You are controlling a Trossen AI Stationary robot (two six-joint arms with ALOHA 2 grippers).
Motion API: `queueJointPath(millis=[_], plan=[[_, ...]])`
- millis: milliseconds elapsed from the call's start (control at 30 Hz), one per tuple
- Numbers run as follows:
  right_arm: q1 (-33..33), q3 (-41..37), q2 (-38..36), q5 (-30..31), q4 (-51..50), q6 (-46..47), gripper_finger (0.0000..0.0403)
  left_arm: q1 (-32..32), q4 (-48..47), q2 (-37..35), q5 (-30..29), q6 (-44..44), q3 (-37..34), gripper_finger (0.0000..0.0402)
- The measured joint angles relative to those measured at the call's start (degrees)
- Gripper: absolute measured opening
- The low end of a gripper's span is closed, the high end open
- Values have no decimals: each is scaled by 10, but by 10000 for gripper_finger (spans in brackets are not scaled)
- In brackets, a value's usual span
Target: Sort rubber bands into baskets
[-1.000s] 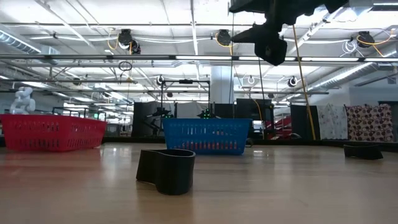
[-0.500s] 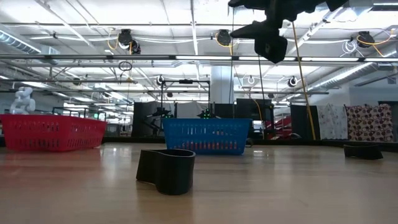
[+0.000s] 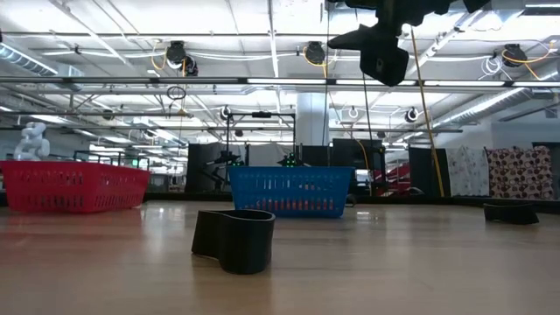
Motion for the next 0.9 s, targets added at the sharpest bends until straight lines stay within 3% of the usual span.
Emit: queueJointPath(millis=[300, 533, 700, 900], plan=[[5, 0, 0, 0, 0, 17, 199, 29, 11, -2, 28, 72, 0, 168], [21, 0, 0, 0, -1, 27, 199, 82, 116, -12, 1, 189, 0, 168], [37, 0, 0, 2, 2, 37, 199, 136, 213, -11, -36, 332, 0, 168], [51, 0, 0, 4, 2, 79, 199, 184, 332, 8, -105, 618, 1, 168]])
